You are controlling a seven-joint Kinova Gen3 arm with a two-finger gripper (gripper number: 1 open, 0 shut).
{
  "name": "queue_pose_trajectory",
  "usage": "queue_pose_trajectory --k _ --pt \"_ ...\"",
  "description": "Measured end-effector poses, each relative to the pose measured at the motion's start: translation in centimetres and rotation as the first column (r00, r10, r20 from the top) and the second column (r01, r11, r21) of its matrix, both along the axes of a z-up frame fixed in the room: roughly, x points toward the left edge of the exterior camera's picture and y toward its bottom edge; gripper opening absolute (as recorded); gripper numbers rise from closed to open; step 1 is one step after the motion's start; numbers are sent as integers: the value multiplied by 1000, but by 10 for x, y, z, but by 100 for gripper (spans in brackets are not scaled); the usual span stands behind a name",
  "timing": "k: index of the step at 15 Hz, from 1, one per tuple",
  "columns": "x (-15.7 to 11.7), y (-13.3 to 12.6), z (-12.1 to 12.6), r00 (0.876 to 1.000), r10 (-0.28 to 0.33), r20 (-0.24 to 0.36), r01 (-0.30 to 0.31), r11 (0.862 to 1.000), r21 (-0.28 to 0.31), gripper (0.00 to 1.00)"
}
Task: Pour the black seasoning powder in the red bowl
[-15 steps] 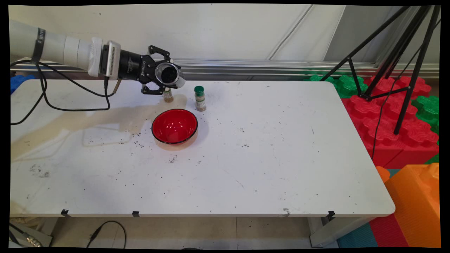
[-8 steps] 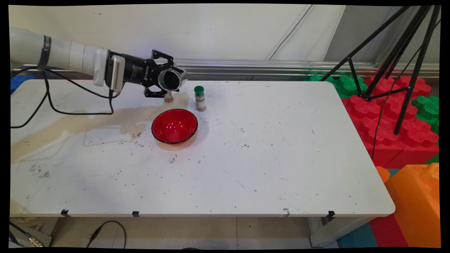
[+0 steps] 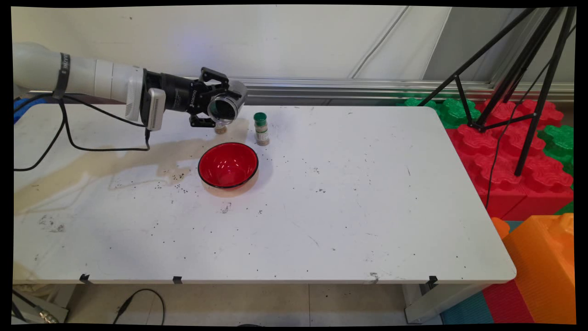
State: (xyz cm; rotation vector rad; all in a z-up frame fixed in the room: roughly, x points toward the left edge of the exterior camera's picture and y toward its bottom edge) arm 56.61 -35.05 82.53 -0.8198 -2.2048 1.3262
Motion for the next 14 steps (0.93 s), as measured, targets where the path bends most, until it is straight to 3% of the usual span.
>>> queue_pose_trajectory --k 5,14 --pt "-1 1 -3 996 -39 86 47 994 -98 0" --pt "-5 6 -7 975 -79 206 125 968 -218 0"
